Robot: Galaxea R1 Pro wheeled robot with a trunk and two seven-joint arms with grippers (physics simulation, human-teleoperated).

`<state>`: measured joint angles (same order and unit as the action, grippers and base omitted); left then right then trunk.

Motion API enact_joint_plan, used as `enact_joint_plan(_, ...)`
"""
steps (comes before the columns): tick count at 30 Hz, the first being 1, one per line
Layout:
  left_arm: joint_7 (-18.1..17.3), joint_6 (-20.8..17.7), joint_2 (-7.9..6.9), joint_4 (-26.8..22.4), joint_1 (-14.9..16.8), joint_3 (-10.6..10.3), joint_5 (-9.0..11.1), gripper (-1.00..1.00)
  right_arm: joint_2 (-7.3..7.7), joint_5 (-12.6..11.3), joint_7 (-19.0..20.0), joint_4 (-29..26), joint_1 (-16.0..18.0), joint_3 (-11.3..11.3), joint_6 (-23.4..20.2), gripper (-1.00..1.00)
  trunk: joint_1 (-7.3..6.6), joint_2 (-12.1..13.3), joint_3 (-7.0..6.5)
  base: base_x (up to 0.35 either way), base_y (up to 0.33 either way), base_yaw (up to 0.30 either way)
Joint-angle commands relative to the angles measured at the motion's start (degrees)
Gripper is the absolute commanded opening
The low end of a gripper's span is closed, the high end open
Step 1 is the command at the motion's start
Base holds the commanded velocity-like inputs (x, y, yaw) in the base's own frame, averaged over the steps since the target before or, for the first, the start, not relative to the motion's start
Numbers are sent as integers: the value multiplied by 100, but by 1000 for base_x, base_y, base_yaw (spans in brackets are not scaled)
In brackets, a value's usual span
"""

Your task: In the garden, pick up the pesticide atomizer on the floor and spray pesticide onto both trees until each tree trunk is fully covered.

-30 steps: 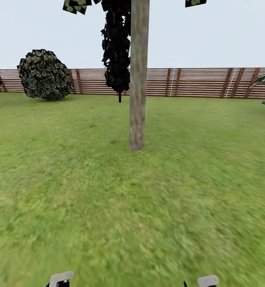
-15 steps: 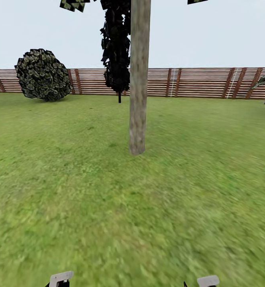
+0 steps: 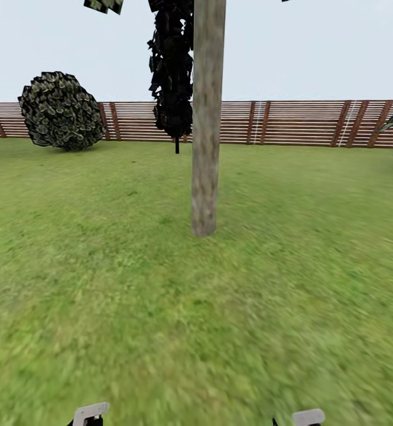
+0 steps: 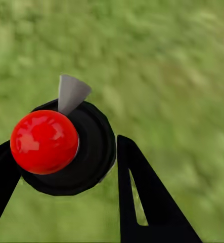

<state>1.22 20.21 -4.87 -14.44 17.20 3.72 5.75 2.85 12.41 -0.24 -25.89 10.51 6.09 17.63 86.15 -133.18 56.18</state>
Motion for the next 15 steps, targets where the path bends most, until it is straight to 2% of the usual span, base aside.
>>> enact_joint_plan(1,-7,18,-2,3,3,-11,57,-100,-4,60,-2,5,5,32,21,100,2,-2,5,339,0,0)
enact_joint_plan(15,-5,18,2,3,3,-11,57,-100,-4,60,-2,5,3,24,21,100,2,-2,5,339,0,0)
